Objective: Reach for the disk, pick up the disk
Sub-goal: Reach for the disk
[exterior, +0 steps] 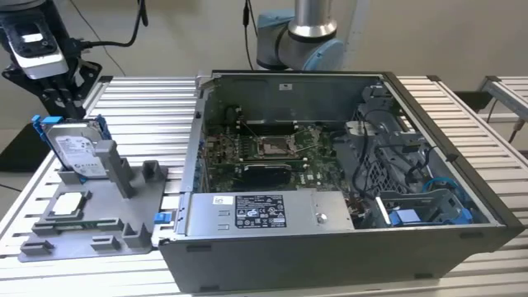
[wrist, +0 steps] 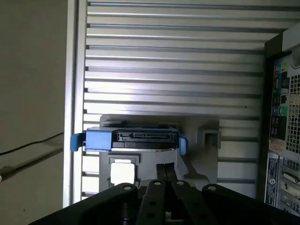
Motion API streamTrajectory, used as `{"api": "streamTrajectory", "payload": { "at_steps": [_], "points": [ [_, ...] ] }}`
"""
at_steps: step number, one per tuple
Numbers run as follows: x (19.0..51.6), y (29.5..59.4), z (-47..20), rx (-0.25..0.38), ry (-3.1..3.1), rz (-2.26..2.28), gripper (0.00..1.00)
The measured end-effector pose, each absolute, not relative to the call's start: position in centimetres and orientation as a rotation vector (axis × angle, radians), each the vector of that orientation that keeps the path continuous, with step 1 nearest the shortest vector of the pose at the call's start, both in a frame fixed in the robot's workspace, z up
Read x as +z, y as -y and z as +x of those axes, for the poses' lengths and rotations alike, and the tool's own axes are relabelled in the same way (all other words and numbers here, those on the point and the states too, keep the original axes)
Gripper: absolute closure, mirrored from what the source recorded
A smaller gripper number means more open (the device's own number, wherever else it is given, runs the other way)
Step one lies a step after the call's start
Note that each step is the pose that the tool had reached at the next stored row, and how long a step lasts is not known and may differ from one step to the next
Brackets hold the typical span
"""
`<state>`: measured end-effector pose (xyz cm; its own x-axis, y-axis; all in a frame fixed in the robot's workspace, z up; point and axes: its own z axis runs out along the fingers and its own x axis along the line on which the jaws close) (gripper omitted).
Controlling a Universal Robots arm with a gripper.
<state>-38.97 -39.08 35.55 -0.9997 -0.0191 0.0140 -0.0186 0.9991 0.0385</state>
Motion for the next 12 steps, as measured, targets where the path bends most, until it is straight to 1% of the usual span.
{"api": "streamTrajectory", "payload": {
  "at_steps": [7, 12],
  "points": [
    [35.5, 37.3, -40.4, -0.06, 3.126, 0.029, 1.0],
    [35.4, 36.9, -42.6, -0.06, 3.126, 0.029, 1.0]
  ]
}}
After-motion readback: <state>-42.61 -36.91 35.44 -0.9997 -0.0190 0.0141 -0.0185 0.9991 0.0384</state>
